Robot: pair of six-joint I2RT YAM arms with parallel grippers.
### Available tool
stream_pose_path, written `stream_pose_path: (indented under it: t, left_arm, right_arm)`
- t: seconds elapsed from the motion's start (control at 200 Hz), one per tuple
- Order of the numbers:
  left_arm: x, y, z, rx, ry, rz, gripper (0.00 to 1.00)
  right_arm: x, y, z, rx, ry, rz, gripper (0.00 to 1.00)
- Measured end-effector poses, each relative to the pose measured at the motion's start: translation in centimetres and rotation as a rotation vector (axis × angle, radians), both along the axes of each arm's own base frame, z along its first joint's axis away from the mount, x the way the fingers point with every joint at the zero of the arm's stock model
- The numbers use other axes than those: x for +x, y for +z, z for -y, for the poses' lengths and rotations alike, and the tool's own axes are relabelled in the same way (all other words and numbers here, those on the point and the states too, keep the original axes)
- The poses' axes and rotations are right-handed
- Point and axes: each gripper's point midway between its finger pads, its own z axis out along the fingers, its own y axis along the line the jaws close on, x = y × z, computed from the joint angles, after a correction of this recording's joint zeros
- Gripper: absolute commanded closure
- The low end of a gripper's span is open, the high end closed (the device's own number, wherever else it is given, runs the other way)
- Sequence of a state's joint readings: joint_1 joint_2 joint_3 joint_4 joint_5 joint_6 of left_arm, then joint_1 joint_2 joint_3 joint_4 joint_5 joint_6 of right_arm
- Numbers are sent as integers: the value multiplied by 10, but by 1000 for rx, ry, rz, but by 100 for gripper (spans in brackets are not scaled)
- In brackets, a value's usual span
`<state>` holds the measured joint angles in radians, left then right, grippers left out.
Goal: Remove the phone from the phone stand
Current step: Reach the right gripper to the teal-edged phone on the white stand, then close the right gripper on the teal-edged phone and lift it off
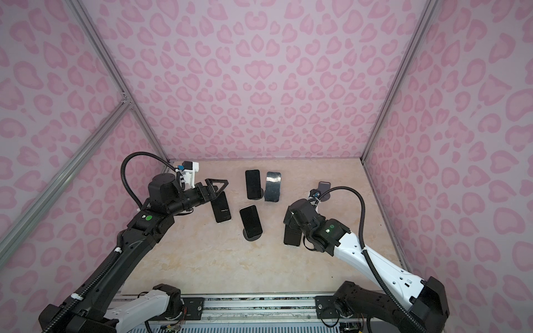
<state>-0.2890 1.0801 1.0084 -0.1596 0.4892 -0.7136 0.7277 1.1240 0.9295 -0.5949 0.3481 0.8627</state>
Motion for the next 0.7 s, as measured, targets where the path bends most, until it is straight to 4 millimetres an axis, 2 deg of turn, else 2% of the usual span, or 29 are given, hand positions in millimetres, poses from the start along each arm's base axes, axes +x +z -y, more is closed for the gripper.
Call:
stream_pose_path:
  t: [0.12,0.28,0.465,0.705]
  left_arm:
    - [0,0,0,0,0,0,12]
    - [-1,0,0,0,0,0,12]
    - [-1,0,0,0,-1,-1,13]
    - [-1,0,0,0,-2,-1,13]
  right_arm:
    - [9,-8,-6,-66,-5,-23,1]
    - [8,-23,-16,-108,21,-57,1]
    - [8,-29,-19,-118,17,-64,1]
    - [8,-37,-17,-118,-7,-72,13]
